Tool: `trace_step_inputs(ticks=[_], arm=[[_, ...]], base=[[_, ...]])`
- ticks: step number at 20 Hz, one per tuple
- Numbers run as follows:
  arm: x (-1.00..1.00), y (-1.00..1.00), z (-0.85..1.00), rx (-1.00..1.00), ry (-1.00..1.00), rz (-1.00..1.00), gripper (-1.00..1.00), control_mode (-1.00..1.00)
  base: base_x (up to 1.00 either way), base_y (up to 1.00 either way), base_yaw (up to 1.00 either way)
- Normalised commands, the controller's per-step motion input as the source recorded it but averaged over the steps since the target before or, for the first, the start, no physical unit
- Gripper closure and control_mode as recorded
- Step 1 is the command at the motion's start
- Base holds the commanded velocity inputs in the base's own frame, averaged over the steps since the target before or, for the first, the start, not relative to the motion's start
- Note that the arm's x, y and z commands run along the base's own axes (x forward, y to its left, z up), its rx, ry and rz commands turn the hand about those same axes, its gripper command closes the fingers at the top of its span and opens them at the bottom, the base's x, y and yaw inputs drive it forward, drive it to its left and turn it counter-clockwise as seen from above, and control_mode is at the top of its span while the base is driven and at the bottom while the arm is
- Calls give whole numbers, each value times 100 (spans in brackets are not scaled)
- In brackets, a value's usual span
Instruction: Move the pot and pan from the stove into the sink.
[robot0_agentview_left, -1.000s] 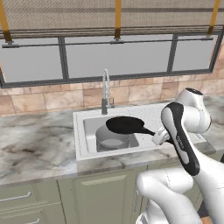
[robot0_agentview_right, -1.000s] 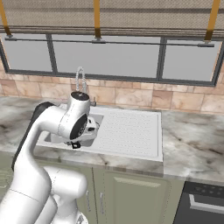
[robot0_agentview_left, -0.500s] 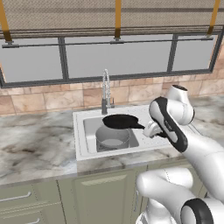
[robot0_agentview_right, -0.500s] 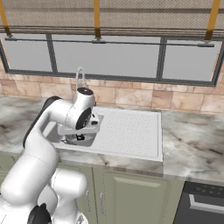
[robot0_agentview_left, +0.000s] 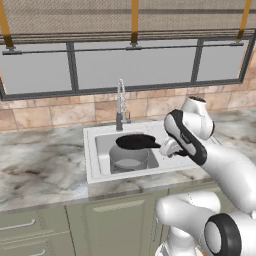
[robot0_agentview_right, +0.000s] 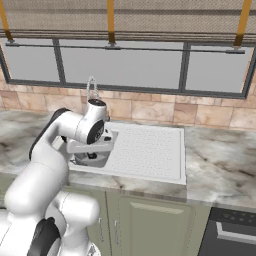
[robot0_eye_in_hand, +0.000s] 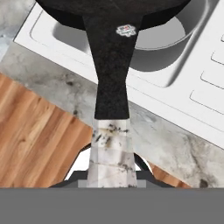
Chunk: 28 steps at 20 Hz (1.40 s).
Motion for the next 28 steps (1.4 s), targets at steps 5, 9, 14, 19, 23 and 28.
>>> trace_step_inputs(ticks=[5, 9, 14, 19, 23, 28], arm=[[20, 0, -27, -3, 0, 0, 100, -100], [43, 6, -28, -2, 0, 0, 100, -100], [51, 14, -27, -2, 0, 0, 100, -100], [26, 9, -28, -6, 0, 0, 100, -100], [2, 0, -3, 0, 0, 0, 100, -100], [13, 4, -25, -3, 0, 0, 100, -100]], base=[[0, 0, 0], [0, 0, 0], [0, 0, 0], [0, 0, 0], [0, 0, 0], [0, 0, 0]])
